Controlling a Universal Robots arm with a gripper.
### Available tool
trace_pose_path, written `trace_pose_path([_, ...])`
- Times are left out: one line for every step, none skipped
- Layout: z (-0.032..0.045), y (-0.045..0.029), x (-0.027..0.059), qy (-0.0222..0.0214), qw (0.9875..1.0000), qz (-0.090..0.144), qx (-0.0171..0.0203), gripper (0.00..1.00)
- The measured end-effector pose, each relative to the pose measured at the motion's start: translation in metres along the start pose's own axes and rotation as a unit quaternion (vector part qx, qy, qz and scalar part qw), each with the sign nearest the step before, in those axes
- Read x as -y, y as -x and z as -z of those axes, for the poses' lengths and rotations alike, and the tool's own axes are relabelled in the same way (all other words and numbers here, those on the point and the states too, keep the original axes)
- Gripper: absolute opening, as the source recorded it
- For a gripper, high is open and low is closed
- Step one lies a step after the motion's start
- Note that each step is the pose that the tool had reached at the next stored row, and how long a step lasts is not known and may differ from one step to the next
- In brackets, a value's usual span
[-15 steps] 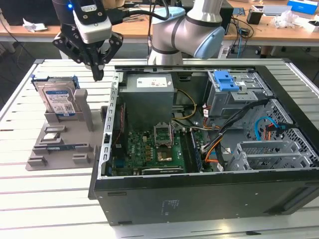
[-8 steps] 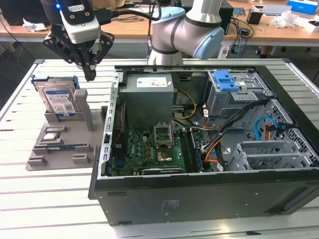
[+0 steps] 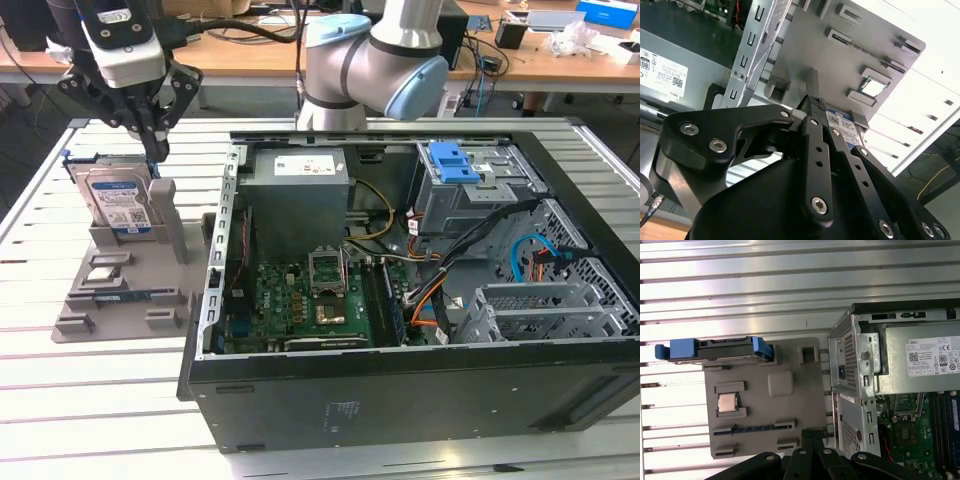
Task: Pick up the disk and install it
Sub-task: 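Reach for the disk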
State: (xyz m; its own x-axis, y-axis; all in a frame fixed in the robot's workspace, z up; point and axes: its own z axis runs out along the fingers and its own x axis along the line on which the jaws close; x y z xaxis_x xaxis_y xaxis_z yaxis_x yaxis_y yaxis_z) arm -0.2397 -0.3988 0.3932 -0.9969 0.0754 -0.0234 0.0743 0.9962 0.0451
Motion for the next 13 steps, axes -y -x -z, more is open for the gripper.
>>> trace_pose_path([0.0001,-0.0024,0.0002,0.0000,1.0000,0.000,0.0000,0.11])
trace_pose_path([0.0001,-0.0043,0.0003,0.0000,1.0000,0.000,0.0000,0.11])
trace_pose_path([0.0002,-0.0070,0.0005,0.0000,1.0000,0.000,0.0000,0.11])
trace_pose_path([0.0003,-0.0088,0.0007,0.0000,1.0000,0.000,-0.0001,0.11])
trace_pose_path([0.0004,-0.0119,0.0009,0.0000,1.0000,0.000,-0.0001,0.11])
trace_pose_path([0.0004,-0.0146,0.0011,0.0000,1.0000,0.000,0.0000,0.11])
trace_pose_path([0.0005,-0.0209,0.0015,0.0000,1.0000,0.000,-0.0001,0.11])
trace_pose_path([0.0005,-0.0247,0.0016,0.0000,1.0000,0.000,0.0000,0.11])
trace_pose_path([0.0006,-0.0280,0.0017,0.0000,1.0000,0.000,0.0000,0.11])
trace_pose_path([0.0007,-0.0347,0.0017,0.0000,1.0000,0.000,0.0000,0.11])
trace_pose_path([0.0007,-0.0388,0.0017,0.0000,1.0000,0.000,-0.0001,0.11])
trace_pose_path([0.0008,-0.0418,0.0017,0.0000,1.0000,0.000,0.0000,0.11])
trace_pose_path([0.0008,-0.0456,0.0017,0.0000,1.0000,0.000,-0.0001,0.11])
